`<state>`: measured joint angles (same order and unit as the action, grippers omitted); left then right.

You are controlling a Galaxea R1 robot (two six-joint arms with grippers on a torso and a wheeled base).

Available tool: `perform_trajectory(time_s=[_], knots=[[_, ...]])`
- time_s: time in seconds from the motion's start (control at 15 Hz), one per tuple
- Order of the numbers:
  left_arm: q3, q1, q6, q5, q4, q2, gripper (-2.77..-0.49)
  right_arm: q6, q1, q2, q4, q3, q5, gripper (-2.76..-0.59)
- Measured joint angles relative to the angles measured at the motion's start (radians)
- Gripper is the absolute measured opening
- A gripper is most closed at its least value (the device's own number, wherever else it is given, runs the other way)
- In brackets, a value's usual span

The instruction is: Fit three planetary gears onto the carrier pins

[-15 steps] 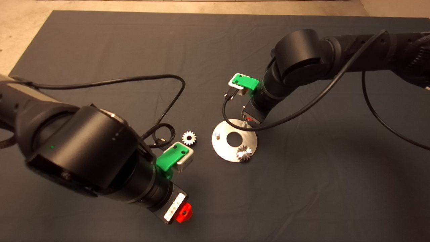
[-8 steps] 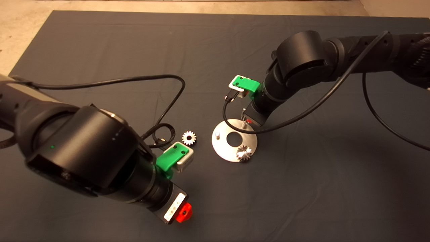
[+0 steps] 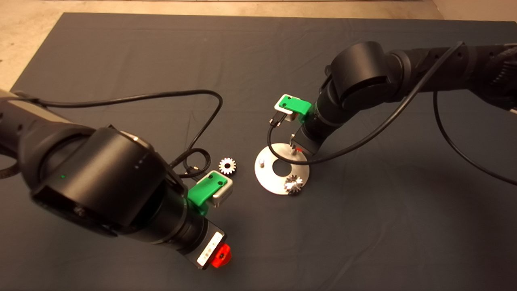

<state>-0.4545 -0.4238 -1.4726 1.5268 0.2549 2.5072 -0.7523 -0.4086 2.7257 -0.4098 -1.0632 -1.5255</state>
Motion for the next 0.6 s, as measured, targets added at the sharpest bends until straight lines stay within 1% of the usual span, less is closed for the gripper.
perform_trajectory(time_s=[0.2,0.47,0.6], knots=[[0.0,0.0,0.0,0.0,0.0,0.0,-0.62,0.001,0.007,0.0,0.0,0.0,0.0,-2.55],[0.0,0.0,0.0,0.0,0.0,0.0,-0.62,0.003,0.008,0.0,0.0,0.0,0.0,-2.55],[0.0,0.0,0.0,0.0,0.0,0.0,-0.62,0.003,0.016,0.0,0.0,0.0,0.0,-2.55]])
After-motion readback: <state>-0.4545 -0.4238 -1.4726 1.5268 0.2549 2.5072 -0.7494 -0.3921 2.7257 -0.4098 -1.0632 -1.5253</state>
